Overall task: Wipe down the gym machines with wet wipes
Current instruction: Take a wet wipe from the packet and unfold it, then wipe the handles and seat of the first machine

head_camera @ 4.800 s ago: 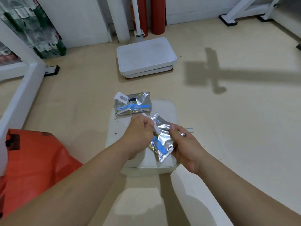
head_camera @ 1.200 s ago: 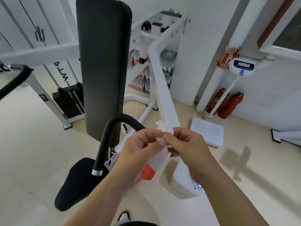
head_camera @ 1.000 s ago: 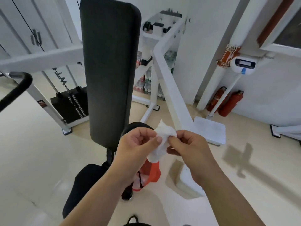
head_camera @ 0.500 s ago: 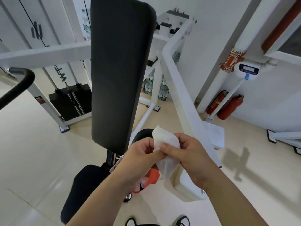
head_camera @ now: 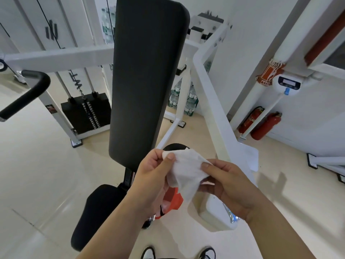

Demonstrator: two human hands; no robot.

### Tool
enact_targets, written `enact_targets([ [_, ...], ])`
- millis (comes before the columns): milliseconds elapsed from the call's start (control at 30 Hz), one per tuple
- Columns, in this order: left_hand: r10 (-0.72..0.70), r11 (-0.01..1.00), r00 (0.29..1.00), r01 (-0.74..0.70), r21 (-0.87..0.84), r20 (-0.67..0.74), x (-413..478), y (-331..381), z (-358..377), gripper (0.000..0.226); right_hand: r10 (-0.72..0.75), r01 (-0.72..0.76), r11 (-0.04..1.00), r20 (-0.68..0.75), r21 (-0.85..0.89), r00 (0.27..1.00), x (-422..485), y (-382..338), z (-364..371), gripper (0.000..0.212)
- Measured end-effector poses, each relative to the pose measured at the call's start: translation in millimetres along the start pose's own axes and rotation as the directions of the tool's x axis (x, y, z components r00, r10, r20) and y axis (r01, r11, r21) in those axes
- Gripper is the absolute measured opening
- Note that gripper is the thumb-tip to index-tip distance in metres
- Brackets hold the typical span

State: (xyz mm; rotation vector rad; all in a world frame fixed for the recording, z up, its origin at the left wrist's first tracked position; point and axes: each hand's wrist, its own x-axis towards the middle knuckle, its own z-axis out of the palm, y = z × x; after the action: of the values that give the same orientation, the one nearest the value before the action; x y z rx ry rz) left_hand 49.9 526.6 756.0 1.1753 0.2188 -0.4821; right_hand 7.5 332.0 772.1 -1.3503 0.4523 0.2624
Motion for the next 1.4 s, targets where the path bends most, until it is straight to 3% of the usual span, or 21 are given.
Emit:
enact_targets([
  [133, -0.025, 0.997, 0.991, 0.015, -0.071, -0.131, -4, 2, -1, 0.021, 0.023, 0.004, 0.981, -0.132, 0.196, 0.991, 0, 6, 8, 0.021],
  [233, -0.225, 0.958, 0.974, 0.218, -0.185, -0.014, -10, 1, 4, 0.042, 0.010, 0.035, 0.959, -0.155, 0.281, 0.988, -2, 7, 20, 0.028],
  [333, -0.384, 0.900, 0.915, 0.401, -0.173, 0.121, -16, -1, 12, 0.069, -0.008, 0.038, 0.990, -0.212, 0.139, 0.977, -6, 8, 33, 0.027],
  [433, -0.418, 0.887, 0.905, 0.426, -0.179, 0.086, -17, 2, 18, 0.057, -0.067, 0.040, 0.995, -0.344, -0.086, 0.937, -4, 12, 37, 0.024],
  [567, -0.333, 0.943, 0.941, 0.331, -0.032, -0.067, -14, 12, 19, 0.052, -0.251, 0.098, 0.914, -0.358, -0.393, 0.899, -4, 18, 36, 0.029],
  [700, -0.198, 0.963, 0.958, 0.229, 0.141, -0.208, -9, 33, 13, 0.054, -0.340, 0.112, 0.848, -0.370, -0.518, 0.865, 1, 10, 9, 0.032],
  [800, 0.018, 0.933, 0.971, 0.068, 0.352, -0.237, 2, 52, 9, 0.059, -0.529, 0.126, 0.703, -0.396, -0.700, 0.751, 13, -4, -20, 0.037],
  [867, 0.292, 0.780, 0.943, -0.141, 0.610, -0.156, 12, 62, 13, 0.052, -0.647, 0.088, 0.556, -0.364, -0.827, 0.669, 26, -12, -35, 0.032],
  [933, 0.534, 0.463, 0.842, -0.368, 0.807, 0.077, 25, 64, 24, 0.045, -0.716, 0.033, 0.402, -0.292, -0.915, 0.634, 42, -7, -49, 0.018],
  [1000, 0.645, 0.128, 0.698, -0.500, 0.857, 0.311, 41, 51, 38, 0.041, -0.679, -0.043, 0.315, -0.256, -0.948, 0.688, 55, 11, -60, 0.023],
  [1067, 0.558, -0.153, 0.647, -0.536, 0.830, 0.520, 59, 22, 49, 0.043, -0.661, -0.053, 0.291, -0.241, -0.955, 0.710, 60, 32, -66, 0.027],
  [1167, 0.219, -0.540, 0.727, -0.465, 0.701, 0.651, 79, -30, 58, 0.052, -0.685, -0.012, 0.354, -0.268, -0.935, 0.677, 64, 38, -72, 0.022],
  [1233, 0.102, -0.623, 0.753, -0.461, 0.632, 0.650, 84, -44, 65, 0.063, -0.688, 0.005, 0.413, -0.308, -0.911, 0.657, 67, 35, -74, 0.018],
  [1400, -0.205, -0.646, 0.769, -0.572, 0.506, 0.606, 96, -38, 106, 0.067, -0.694, -0.004, 0.395, -0.301, -0.919, 0.654, 70, 32, -74, 0.016],
])
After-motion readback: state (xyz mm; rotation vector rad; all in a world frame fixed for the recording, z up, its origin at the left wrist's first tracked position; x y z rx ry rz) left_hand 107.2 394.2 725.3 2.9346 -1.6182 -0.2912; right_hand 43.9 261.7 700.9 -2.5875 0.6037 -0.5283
